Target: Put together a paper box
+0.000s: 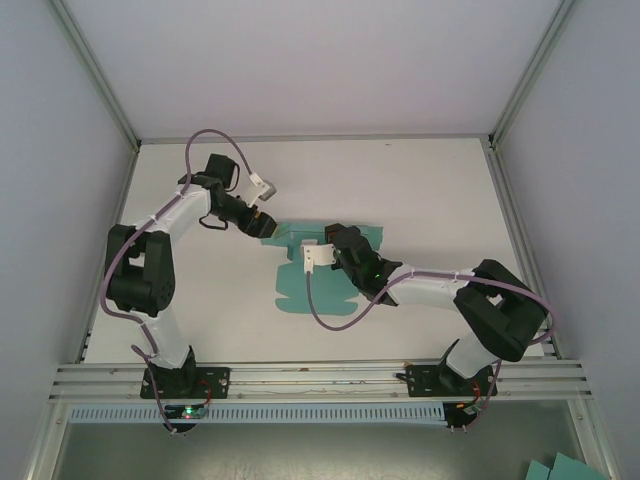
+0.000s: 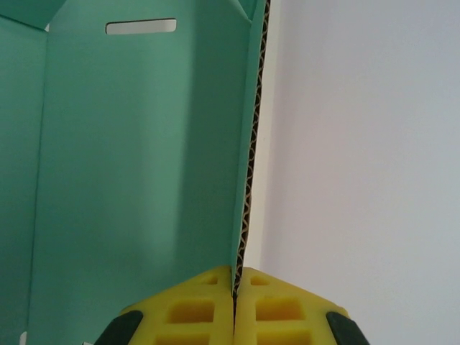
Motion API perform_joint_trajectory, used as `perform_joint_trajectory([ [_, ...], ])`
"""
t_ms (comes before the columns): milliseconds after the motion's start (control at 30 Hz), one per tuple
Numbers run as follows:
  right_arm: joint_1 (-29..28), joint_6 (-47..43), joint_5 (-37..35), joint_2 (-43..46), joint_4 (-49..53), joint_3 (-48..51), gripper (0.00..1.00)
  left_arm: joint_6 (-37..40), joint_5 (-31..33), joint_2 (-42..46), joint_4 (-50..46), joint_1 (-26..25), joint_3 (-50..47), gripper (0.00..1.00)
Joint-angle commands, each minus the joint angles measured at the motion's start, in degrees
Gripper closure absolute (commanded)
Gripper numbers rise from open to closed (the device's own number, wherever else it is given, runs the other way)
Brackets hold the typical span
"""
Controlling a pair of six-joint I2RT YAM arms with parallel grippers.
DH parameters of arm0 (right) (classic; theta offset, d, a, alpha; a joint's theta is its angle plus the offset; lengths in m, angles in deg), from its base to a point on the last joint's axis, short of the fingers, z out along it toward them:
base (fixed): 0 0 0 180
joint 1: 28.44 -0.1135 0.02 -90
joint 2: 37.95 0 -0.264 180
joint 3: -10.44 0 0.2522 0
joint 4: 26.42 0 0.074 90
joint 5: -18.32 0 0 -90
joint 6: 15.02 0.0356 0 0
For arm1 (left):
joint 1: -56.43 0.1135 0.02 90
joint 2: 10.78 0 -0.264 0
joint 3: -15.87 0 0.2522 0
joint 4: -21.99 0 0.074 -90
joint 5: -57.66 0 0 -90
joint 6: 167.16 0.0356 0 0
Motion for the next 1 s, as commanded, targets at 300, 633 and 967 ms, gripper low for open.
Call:
perform_joint_trajectory([
  [300,0.52,3.27,-1.66,-0.23,1.23,-1.46,1.00,-3.96,6.70,0.93,1.21,-2.61,-1.51,0.81],
  [633,-2.98,7.31,-9.70,-4.92,-4.20,-2.86,1.00,-31.93,24.86,9.07,12.24,-10.89,-8.34,1.00],
  [967,-5.85,11.89,-12.32,-7.07,-8.52,-2.51,1.00,-40.33,16.93,12.31,19.45,-20.29,-10.94,1.00],
])
